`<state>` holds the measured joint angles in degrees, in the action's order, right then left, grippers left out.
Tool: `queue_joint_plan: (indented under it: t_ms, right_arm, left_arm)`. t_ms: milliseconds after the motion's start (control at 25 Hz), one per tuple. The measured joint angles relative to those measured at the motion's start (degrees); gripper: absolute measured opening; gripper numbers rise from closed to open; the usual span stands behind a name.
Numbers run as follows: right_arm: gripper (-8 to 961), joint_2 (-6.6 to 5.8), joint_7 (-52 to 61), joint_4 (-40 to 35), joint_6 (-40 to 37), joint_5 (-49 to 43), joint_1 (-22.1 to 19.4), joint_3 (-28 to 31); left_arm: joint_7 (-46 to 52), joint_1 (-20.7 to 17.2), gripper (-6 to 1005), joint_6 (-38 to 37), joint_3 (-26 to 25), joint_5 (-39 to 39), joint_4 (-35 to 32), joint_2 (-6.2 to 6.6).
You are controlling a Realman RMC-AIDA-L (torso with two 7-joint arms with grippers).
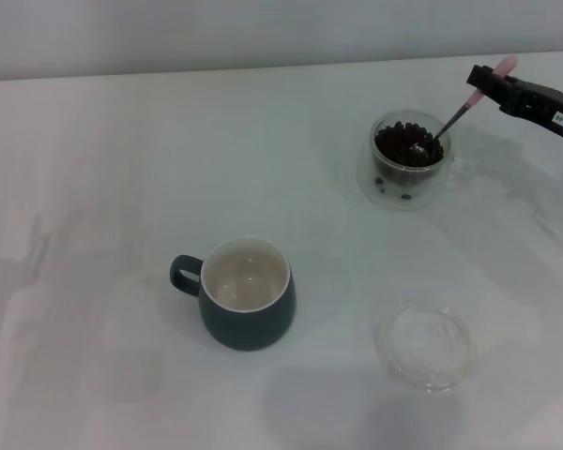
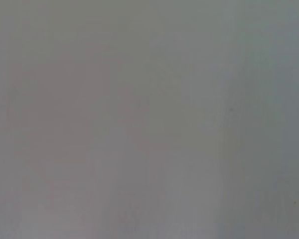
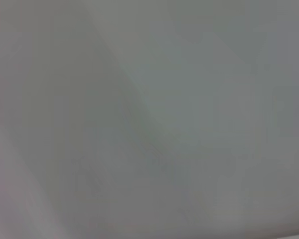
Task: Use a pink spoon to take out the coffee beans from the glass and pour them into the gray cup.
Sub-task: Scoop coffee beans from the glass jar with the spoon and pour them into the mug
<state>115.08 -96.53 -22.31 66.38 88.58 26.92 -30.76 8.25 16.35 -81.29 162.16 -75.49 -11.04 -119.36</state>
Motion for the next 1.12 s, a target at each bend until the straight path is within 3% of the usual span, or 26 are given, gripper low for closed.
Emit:
queue_joint_plan:
  t_ms: [1120]
  right_arm:
    - [168, -0.01, 28.3, -0.1, -6.1, -0.4, 0.4, -0.4]
  left_arm:
    - [-0.4, 0.0, 744, -0.3, 0.0, 0.1, 0.2, 0.18]
